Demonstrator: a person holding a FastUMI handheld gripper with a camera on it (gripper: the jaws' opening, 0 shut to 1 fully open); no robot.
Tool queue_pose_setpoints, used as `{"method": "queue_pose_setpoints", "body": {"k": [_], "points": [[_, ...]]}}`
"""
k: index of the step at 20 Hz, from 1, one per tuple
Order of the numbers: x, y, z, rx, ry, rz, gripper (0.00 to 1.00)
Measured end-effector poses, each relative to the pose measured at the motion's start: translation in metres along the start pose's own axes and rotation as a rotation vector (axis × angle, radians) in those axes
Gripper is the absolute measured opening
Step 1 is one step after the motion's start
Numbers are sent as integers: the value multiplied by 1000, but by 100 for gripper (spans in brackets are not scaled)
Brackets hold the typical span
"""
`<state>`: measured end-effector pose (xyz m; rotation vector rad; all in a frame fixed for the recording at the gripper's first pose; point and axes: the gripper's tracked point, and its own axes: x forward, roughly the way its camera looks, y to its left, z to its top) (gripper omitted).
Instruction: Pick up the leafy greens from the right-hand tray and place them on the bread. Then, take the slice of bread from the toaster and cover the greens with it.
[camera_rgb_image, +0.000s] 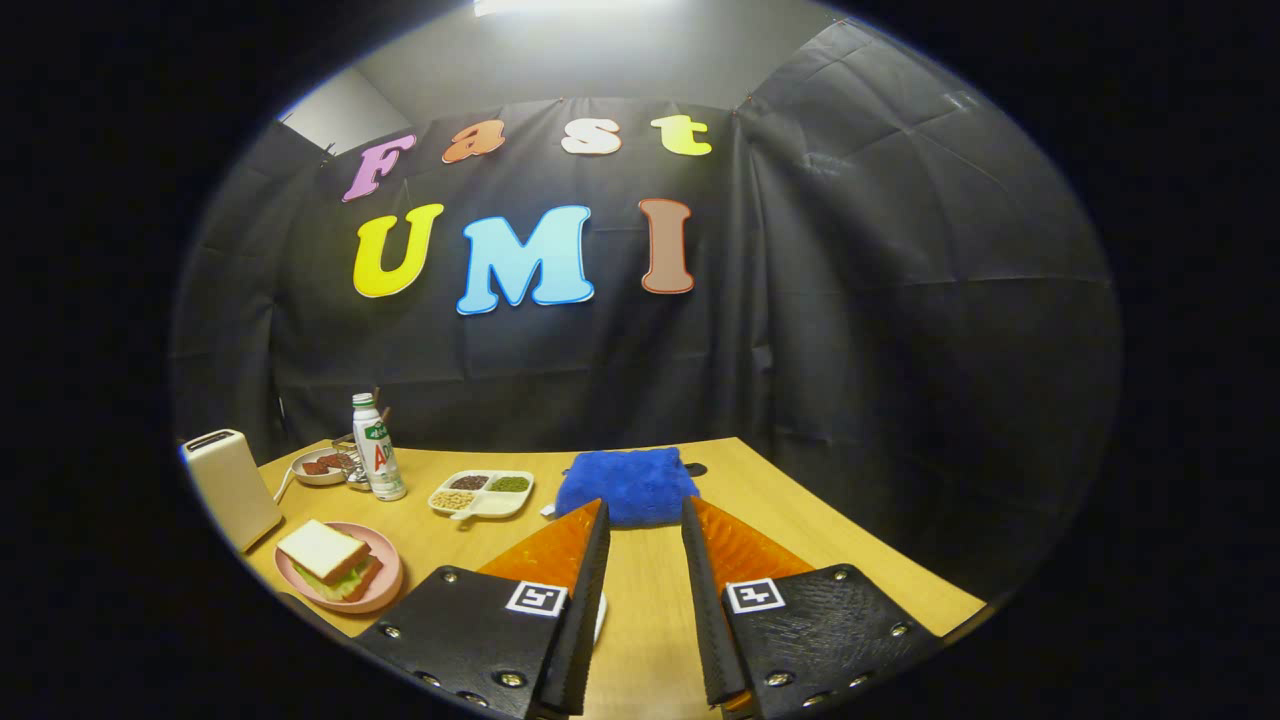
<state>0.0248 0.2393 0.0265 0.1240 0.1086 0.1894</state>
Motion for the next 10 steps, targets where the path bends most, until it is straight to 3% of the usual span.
{"method": "queue_pose_setpoints", "body": {"k": [10], "points": [[0, -108, 13, -9, -46, -16, 44]]}}
